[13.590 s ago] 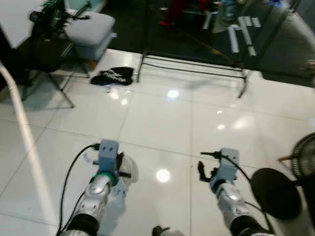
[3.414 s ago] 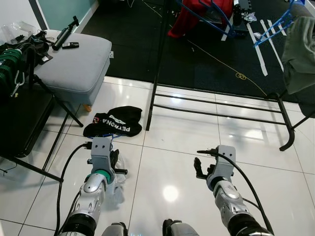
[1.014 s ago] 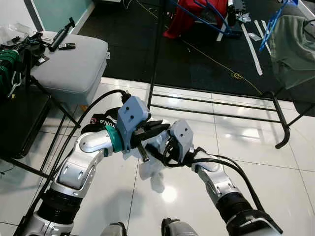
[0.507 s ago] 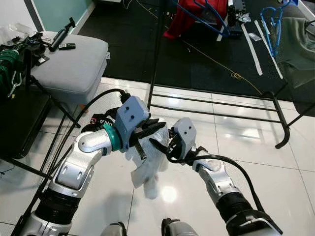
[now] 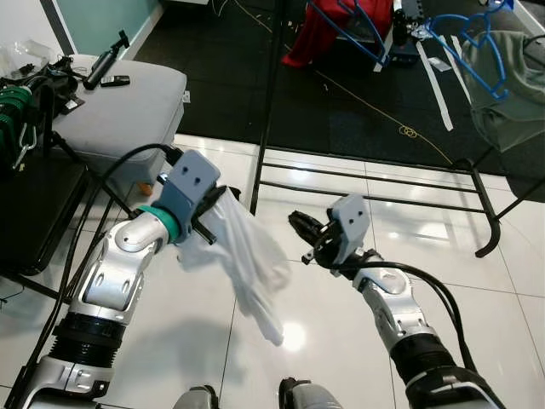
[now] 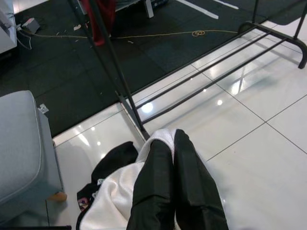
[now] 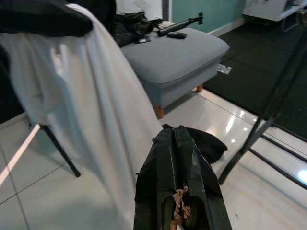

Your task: Hang hanger

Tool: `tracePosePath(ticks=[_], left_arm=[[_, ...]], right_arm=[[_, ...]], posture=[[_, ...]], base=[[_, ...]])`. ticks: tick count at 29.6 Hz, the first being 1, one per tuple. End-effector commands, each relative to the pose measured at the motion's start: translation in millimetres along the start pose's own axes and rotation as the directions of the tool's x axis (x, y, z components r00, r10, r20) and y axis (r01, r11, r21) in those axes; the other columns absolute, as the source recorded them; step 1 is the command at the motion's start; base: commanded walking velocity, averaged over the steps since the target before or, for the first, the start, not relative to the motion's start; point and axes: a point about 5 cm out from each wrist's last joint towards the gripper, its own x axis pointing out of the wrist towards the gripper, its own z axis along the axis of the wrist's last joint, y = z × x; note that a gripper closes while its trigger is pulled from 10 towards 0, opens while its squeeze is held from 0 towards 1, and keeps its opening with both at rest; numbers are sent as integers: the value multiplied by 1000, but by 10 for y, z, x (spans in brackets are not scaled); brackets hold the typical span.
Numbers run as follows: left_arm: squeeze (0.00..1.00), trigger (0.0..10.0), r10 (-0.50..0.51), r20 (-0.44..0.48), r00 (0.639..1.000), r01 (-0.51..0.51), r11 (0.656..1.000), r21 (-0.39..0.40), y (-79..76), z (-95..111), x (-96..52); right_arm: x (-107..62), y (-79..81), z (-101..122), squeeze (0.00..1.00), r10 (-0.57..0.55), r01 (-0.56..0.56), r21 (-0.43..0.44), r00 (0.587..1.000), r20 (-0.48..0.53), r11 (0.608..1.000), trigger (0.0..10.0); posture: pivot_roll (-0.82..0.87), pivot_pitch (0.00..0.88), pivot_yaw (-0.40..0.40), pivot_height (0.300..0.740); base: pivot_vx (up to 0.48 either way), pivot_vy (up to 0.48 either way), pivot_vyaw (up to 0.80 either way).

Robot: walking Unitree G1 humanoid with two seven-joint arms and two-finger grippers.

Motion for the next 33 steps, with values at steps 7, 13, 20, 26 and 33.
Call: tracePosePath(ticks=[7,13,20,26,33], left_arm=[[0,10000,6,16,1000,-6,999,-35,3,27,-9],[0,10000,4,42,999,-2,999,-54,-25,100,20],[0,10000,-24,86,996,31,996,-86,-93,225,62],[0,10000,-126,151,981,138,988,-72,-196,365,56],[0,10000,-194,204,960,213,974,-74,-278,496,40]], right_arm=[[-22,8,3,0,14,-14,3,1000,-2,1000,0],[-12,86,3,0,54,-54,-6,999,2,999,10000],[-1,324,-19,1000,190,-192,42,981,35,981,10000],[11,355,14,1000,201,-203,33,978,57,979,10000],[1,274,65,1000,149,-149,-6,986,76,989,10000]], posture=[[-13,96,-30,740],[-12,102,-30,740],[-8,109,-24,740],[-8,114,-17,740],[-9,117,-16,740]], base=[[0,0,0],[0,0,0],[0,0,0],[0,0,0],[0,0,0]])
